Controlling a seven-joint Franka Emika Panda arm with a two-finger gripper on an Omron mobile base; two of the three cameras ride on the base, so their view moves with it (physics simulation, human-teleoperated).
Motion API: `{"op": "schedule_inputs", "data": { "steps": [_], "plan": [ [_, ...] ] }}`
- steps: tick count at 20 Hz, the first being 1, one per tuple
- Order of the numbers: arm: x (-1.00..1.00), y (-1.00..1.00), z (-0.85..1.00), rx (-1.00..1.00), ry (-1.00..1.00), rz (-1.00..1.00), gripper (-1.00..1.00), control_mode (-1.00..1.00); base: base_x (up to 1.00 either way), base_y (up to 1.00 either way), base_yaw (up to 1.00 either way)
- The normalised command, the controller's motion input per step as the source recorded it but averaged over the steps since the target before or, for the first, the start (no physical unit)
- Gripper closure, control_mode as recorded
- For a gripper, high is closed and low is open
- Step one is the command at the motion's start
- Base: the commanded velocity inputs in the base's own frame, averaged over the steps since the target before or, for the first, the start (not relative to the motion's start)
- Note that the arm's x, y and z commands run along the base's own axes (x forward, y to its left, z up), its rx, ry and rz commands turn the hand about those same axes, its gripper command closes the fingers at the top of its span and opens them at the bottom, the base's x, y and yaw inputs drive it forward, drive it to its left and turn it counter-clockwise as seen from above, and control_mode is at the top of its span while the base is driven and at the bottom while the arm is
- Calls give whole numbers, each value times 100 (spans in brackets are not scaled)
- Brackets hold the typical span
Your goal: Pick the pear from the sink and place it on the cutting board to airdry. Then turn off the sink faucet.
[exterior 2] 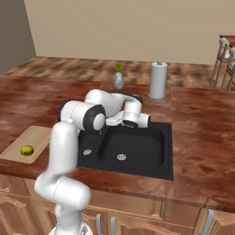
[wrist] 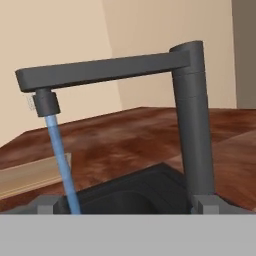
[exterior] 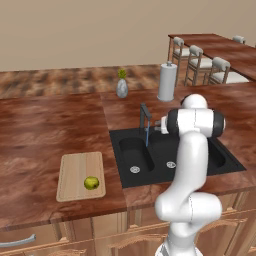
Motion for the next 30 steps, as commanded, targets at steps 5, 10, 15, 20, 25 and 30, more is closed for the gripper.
{"op": "schedule_inputs", "data": {
  "steps": [5,10,15,20,25,30],
  "plan": [
    [16,0,-7,0,-3,1,-100,-100,0,0,0],
    [14,-3,-5,1,-6,0,-100,-100,0,0,0],
    [11,-8,-10,1,-5,0,-100,-100,0,0,0],
    [11,-7,-12,1,-3,0,-100,-100,0,0,0],
    [19,-1,-12,1,-1,0,-100,-100,0,0,0],
    [16,-1,-9,0,-3,0,-100,-100,0,0,0]
  ]
}}
